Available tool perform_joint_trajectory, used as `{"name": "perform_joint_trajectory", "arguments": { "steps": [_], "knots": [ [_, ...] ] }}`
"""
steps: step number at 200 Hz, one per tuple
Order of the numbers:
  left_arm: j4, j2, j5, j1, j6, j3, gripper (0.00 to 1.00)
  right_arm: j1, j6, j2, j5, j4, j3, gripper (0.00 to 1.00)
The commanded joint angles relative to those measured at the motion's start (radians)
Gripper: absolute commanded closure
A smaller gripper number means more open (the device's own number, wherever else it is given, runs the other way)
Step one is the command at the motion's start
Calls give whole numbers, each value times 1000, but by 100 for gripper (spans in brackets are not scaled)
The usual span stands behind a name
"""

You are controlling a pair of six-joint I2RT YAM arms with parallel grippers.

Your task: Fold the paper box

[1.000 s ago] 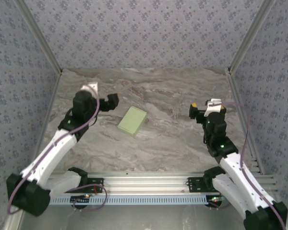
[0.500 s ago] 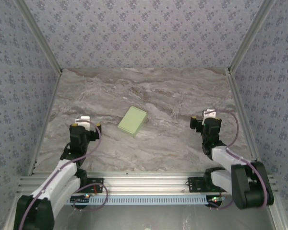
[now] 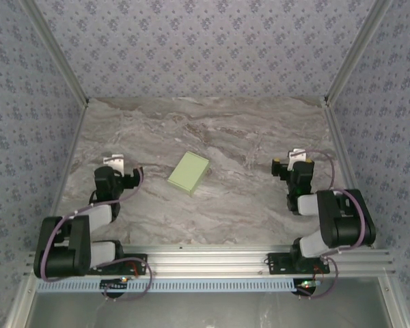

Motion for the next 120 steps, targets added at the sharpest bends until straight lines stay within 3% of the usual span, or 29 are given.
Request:
{"name": "perform_joint_trajectory", "arguments": {
  "steps": [1, 50, 120],
  "knots": [
    [113, 40, 58, 4, 13, 54, 1, -5, -9, 12, -19, 62, 8, 0],
    [249, 280, 74, 24, 21, 114, 1, -17, 31, 26, 44, -21, 63, 0],
    [178, 272, 39, 32, 1, 143, 1, -43, 48, 26, -4, -66, 87, 0]
  ]
}}
